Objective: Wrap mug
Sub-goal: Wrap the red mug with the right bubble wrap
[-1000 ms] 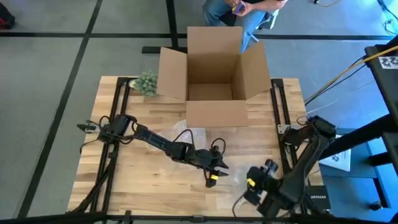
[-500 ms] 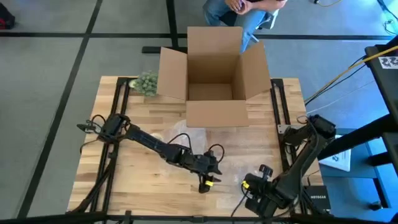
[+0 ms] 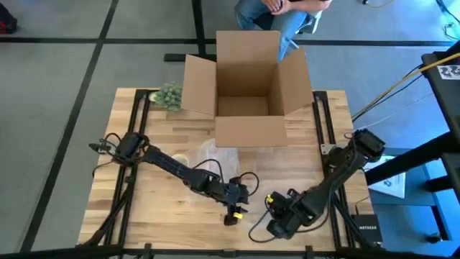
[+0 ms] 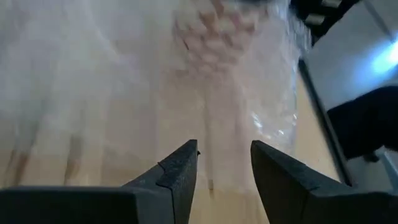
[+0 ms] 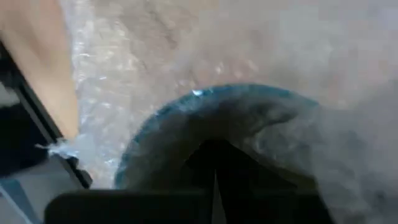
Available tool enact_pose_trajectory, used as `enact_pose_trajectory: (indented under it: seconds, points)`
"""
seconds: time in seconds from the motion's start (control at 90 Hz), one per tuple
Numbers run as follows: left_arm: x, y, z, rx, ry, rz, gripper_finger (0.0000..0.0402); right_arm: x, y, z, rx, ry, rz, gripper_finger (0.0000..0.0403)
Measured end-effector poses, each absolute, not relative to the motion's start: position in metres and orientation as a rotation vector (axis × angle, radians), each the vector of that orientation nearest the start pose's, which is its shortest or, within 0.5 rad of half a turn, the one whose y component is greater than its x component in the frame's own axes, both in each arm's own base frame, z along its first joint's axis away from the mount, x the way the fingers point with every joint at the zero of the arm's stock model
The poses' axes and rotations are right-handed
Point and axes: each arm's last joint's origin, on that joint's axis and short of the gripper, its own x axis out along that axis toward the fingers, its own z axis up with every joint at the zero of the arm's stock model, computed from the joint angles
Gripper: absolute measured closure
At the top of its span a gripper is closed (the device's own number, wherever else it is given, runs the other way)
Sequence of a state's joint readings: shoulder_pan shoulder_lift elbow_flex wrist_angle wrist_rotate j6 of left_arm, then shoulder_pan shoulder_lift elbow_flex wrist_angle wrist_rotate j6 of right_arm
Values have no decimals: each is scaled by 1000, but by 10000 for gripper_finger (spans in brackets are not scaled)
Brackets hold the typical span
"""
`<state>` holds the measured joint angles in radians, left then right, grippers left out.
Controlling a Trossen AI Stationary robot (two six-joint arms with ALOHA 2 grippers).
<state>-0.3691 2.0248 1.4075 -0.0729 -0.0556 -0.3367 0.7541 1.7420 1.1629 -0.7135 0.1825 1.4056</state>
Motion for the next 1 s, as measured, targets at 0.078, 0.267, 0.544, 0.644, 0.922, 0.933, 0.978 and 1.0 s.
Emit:
enact_pose_trajectory:
  seconds: [0.078, 0.267, 0.544, 0.644, 0.922, 0.933, 0.978, 1.0]
  points:
    - [413, -158, 193, -165, 717, -177, 267, 249, 218, 188, 638, 1198, -374, 402]
    - [413, -157, 196, -152, 697, -176, 267, 249, 217, 207, 609, 1204, -340, 402]
    - [414, -157, 198, -149, 679, -181, 267, 237, 218, 266, 567, 1249, -329, 402]
    - [415, -157, 198, -153, 672, -184, 267, 223, 222, 290, 541, 1252, -384, 402]
    - [418, -158, 206, -172, 598, -198, 267, 166, 236, 280, 525, 1240, -698, 402]
    - [418, -158, 207, -173, 594, -199, 267, 165, 236, 277, 526, 1235, -706, 402]
    - [419, -158, 209, -173, 571, -204, 267, 160, 237, 269, 523, 1197, -733, 402]
    - [420, -159, 210, -170, 557, -209, 267, 159, 238, 265, 522, 1168, -734, 402]
